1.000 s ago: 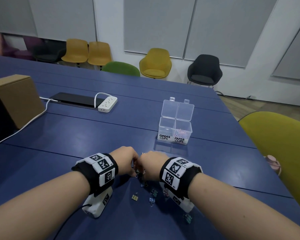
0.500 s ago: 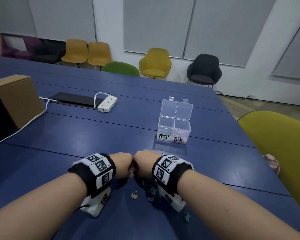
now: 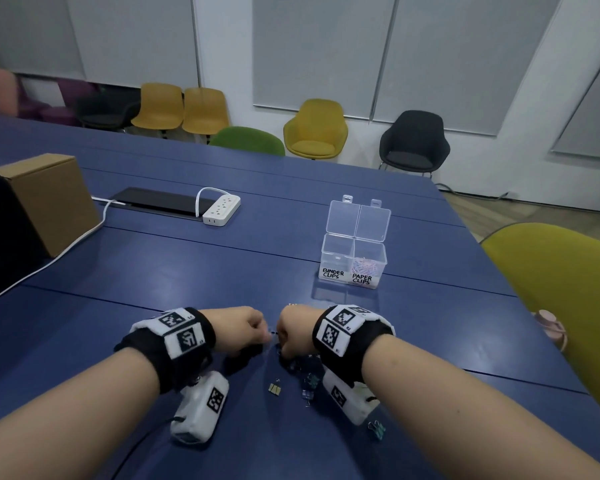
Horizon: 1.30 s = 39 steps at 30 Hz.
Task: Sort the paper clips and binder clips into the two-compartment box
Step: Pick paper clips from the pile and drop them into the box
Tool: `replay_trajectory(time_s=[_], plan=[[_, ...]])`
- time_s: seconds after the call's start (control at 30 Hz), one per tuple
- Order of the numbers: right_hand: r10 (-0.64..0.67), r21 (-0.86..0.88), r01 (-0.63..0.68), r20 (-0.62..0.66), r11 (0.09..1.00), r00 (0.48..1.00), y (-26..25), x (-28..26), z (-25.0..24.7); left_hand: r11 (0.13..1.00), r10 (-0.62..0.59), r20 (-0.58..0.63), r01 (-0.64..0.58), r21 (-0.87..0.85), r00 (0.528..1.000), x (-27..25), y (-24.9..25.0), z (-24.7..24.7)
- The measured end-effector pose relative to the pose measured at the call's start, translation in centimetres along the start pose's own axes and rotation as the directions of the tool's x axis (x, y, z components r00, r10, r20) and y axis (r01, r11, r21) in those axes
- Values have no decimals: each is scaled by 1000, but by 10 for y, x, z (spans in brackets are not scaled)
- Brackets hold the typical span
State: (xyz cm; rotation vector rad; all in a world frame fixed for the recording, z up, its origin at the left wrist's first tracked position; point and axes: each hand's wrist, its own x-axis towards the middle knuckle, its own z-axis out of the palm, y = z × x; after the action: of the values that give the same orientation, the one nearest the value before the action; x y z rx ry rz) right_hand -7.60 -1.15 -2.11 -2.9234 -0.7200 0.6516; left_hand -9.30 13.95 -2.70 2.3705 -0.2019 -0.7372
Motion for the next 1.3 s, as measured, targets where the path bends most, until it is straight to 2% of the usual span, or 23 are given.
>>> replay_trajectory(time_s=[0.03,0.07,0.1,0.13,0.2,0.23,0.3,0.37,0.53,0.6,0.63,0.7,0.73,0.77,0.8,0.83,0.87,0.9,0.93,0.97,1.03,1.13,1.3], plan=[[-1,58,2,-14,998,1000,4,-6,-4,948,-13,10,15,-318,1000,0,-3,1],[7,166,-1,-34,986,999,11,-13,-9,794,-11,12,16,-607,1000,-1,-4,1],[23,336,-5,-52,942,998,20,-19,-13,597,-9,4,8,-802,1000,-2,-4,0],[45,567,-13,-42,824,998,30,-27,-16,428,-13,-12,-5,-904,1000,-4,-5,-1],[56,933,-31,12,359,998,52,-40,-16,235,-25,-56,-49,-971,998,-5,-3,-4],[57,989,-27,18,149,998,64,-45,-15,182,-27,-77,-71,-981,997,-4,-2,-5],[80,996,4,2,-85,997,82,-54,-10,120,-29,-94,-90,-989,995,-2,2,-6],[116,976,61,-37,-208,993,95,-59,-6,90,-8,-97,-96,-991,995,2,8,-3],[159,901,127,-66,-414,985,109,-67,0,41,-5,-48,-48,-998,999,15,24,-3],[175,861,117,-33,-494,984,114,-67,-1,78,-28,5,8,-997,1000,20,31,-5],[167,855,99,-15,-509,986,114,-68,-3,134,-44,32,38,-990,999,23,35,-6],[154,883,53,22,-466,988,113,-66,-6,343,-115,24,62,-937,993,32,41,-5],[170,917,34,37,-397,985,110,-64,-8,495,-150,-25,53,-867,988,37,44,-4],[212,960,17,45,-281,976,109,-61,-9,666,-166,-88,46,-744,982,40,47,-4],[264,995,-5,32,-102,964,106,-57,-10,824,-155,-146,47,-565,977,42,50,-4],[300,990,-42,0,135,954,103,-55,-12,935,-128,-195,53,-352,972,45,52,-4],[303,918,-87,-37,388,952,100,-53,-13,987,-99,-234,66,-148,967,48,54,-3],[273,779,-117,-71,616,959,97,-51,-15,996,-80,-261,86,12,962,51,56,-3],[218,611,-112,-101,783,971,93,-49,-16,987,-72,-278,109,119,958,54,58,-2],[155,460,-85,-115,884,981,89,-46,-18,974,-73,-285,129,185,956,58,59,0],[88,257,-58,-109,965,990,80,-43,-20,952,-80,-294,161,261,952,65,64,4],[64,61,-60,-62,996,996,71,-37,-20,914,-89,-291,194,356,952,69,71,7],[38,-35,-40,-63,999,997,67,-29,-17,878,-107,-245,207,432,964,75,73,11]])
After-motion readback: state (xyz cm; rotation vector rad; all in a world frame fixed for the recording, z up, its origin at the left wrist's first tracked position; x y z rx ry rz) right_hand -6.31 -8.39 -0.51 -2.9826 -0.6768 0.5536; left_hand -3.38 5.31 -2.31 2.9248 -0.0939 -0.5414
